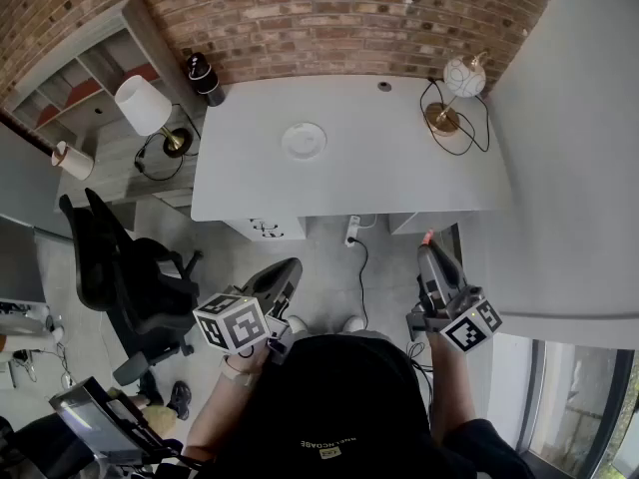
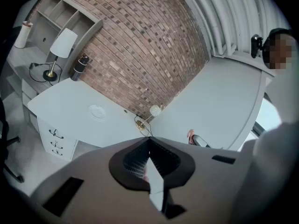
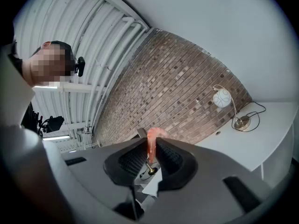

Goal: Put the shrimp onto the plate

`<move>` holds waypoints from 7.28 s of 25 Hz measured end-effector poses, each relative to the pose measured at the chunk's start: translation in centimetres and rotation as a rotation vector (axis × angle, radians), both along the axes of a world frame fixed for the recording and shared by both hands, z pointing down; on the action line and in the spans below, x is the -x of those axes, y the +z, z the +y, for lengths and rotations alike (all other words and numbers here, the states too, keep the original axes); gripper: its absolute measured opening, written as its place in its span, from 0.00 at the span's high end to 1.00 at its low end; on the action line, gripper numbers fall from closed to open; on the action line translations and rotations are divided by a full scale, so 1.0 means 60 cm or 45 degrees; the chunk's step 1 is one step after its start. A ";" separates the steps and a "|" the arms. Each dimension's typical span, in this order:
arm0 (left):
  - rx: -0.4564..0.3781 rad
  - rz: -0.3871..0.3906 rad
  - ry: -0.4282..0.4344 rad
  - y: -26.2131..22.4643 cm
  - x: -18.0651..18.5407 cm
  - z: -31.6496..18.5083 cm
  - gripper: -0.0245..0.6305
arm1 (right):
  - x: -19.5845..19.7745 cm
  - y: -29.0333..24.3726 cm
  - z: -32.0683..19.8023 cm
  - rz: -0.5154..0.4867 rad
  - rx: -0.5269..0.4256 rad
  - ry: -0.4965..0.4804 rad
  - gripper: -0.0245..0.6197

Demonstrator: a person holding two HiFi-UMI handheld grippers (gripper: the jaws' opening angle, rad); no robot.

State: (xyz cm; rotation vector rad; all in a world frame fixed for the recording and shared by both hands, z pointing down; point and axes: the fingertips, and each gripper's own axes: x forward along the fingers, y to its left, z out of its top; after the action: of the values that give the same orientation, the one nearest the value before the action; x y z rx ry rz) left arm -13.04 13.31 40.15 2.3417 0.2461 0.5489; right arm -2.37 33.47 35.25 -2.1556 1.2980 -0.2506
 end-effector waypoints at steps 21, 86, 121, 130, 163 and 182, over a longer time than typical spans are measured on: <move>0.001 -0.015 0.007 0.008 0.007 0.019 0.96 | 0.014 0.006 0.024 -0.003 0.007 0.017 0.87; 0.055 -0.056 0.077 0.032 -0.233 -0.076 0.96 | -0.197 0.019 -0.036 -0.030 0.071 0.114 0.87; 0.195 -0.106 -0.023 0.071 -0.327 -0.412 0.96 | -0.376 0.034 -0.460 -0.036 0.326 -0.047 0.87; 0.170 -0.112 -0.223 0.068 -0.306 -0.440 0.96 | -0.421 0.081 -0.549 -0.049 0.411 -0.279 0.87; 0.065 -0.251 -0.892 0.063 -0.154 -0.444 0.96 | -0.434 0.419 -0.731 0.238 1.182 -0.988 0.87; 0.090 -0.278 -1.100 0.074 -0.109 -0.426 0.96 | -0.420 0.568 -0.731 0.265 1.452 -1.183 0.87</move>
State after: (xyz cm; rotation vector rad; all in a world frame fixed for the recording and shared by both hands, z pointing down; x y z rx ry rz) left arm -6.48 -12.25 44.61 2.0338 -0.7983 0.3362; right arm 22.83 -10.41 69.35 -2.1645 2.6555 -1.4543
